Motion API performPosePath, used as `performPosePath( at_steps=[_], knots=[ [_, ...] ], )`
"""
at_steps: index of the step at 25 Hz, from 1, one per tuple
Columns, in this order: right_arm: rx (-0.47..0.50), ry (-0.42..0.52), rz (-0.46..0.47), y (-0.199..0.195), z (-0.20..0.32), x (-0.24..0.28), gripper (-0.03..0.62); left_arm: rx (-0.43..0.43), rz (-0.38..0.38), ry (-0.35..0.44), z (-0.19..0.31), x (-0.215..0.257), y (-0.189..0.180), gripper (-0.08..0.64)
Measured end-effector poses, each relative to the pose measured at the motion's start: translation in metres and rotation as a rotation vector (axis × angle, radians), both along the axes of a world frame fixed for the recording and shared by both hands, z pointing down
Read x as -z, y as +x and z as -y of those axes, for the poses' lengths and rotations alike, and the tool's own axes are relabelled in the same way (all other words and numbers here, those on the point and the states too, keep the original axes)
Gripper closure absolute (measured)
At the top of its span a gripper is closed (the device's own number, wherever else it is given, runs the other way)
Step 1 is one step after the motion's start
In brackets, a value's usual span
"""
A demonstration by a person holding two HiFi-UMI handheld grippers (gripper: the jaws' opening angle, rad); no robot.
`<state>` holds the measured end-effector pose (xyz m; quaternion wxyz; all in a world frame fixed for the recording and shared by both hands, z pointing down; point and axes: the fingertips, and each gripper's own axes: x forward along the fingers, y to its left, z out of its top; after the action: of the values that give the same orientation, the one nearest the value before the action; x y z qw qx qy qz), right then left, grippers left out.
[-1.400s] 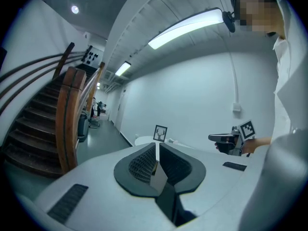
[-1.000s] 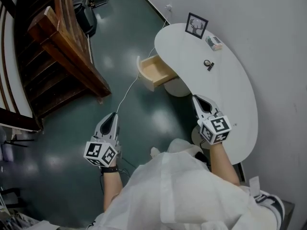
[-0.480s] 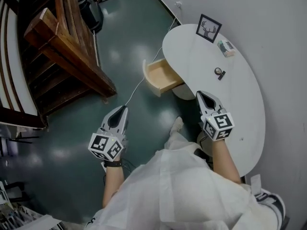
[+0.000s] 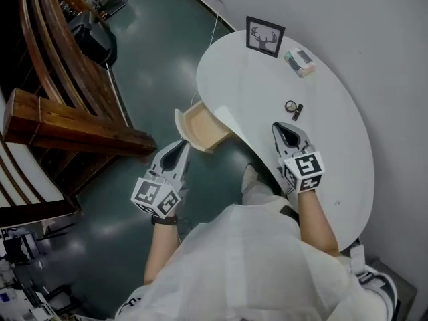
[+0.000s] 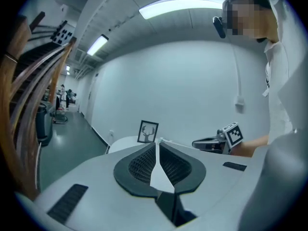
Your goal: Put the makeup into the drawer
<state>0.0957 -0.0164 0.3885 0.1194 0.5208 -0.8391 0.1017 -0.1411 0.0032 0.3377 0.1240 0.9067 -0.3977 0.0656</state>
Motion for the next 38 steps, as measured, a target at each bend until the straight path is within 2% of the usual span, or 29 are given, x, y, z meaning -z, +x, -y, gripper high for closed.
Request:
performPosePath(
  at_steps=[6,11,16,24,29,32,38],
  knots=[
    [-0.063,-0.109,-0.037,0.054,0.025,-0.063,0.577,-0.191,0.031,-0.024,0.051,-0.035,0.091,0.525],
    [-0.097,-0.195,-0.023,0.092,0.033,-0.089,0.53,-0.326,0.06,-0.079,0.07,-0.054,0.158,0.525],
    [-0.038,-0.232,-0.098,0.113,0.041,-0.107,0.458,-0.424,0.088,-0.117,0.074,-0.066,0.199,0.525],
    [0.162,-0.309,-0.273,0.129,0.058,-0.133,0.36,-0.511,0.085,-0.167,0.086,-0.086,0.232,0.523],
    [0.295,-0.356,-0.444,0.134,0.069,-0.157,0.327,-0.526,0.065,-0.189,0.093,-0.092,0.24,0.524],
    [0.338,-0.393,-0.511,0.139,0.073,-0.172,0.315,-0.527,0.06,-0.208,0.091,-0.1,0.24,0.524],
    [0.387,-0.475,-0.57,0.141,0.082,-0.195,0.293,-0.521,0.049,-0.236,0.094,-0.111,0.237,0.524]
  ],
)
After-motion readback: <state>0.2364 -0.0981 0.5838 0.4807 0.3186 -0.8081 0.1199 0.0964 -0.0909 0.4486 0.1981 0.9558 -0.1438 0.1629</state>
